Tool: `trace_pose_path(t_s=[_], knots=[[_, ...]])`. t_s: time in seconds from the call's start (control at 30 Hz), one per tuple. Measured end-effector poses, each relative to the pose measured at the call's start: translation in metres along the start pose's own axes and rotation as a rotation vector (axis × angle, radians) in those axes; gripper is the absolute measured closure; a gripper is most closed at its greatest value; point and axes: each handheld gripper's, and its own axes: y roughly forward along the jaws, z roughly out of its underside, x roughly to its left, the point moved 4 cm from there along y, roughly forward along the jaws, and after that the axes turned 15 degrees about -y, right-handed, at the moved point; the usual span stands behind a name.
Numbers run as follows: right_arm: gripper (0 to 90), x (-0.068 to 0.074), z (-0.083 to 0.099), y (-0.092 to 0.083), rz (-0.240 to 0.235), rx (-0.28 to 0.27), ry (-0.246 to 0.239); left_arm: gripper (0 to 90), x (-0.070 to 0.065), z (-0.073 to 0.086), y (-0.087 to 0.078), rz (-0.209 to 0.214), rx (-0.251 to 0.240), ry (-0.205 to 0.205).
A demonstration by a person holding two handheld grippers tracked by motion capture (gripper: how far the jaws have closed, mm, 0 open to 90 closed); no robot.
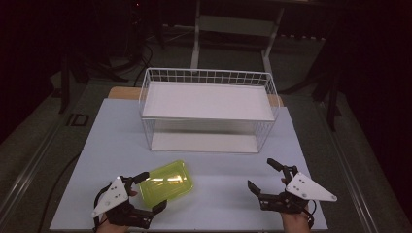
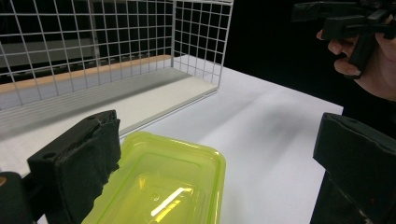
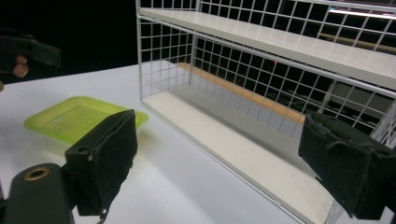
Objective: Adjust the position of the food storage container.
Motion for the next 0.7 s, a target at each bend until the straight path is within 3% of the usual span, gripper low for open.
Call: trace_pose_path(t_s=[0.33, 0.47, 0.5, 0.57, 0.7], knots=[[11.7, -0.001, 0.002, 0.001, 0.002, 0.004, 0.026, 1.4, 0.001, -0.002, -0.002, -0.007, -0.025, 0.001], [11.7, 0.0, 0.0, 0.0, -0.008, -0.004, 0.02, 1.4, 0.0, -0.002, -0.003, -0.043, -0.024, 0.015], [11.7, 0.0, -0.001, 0.0, -0.017, -0.008, 0.015, 1.4, 0.002, -0.002, -0.003, -0.045, -0.018, -0.016], [11.7, 0.0, 0.0, 0.0, -0.025, -0.014, 0.026, 1.4, 0.004, -0.002, -0.003, -0.056, -0.01, -0.026], [11.7, 0.0, 0.002, 0.001, -0.024, 0.001, 0.036, 1.4, 0.005, -0.011, -0.008, -0.057, -0.009, 0.008]])
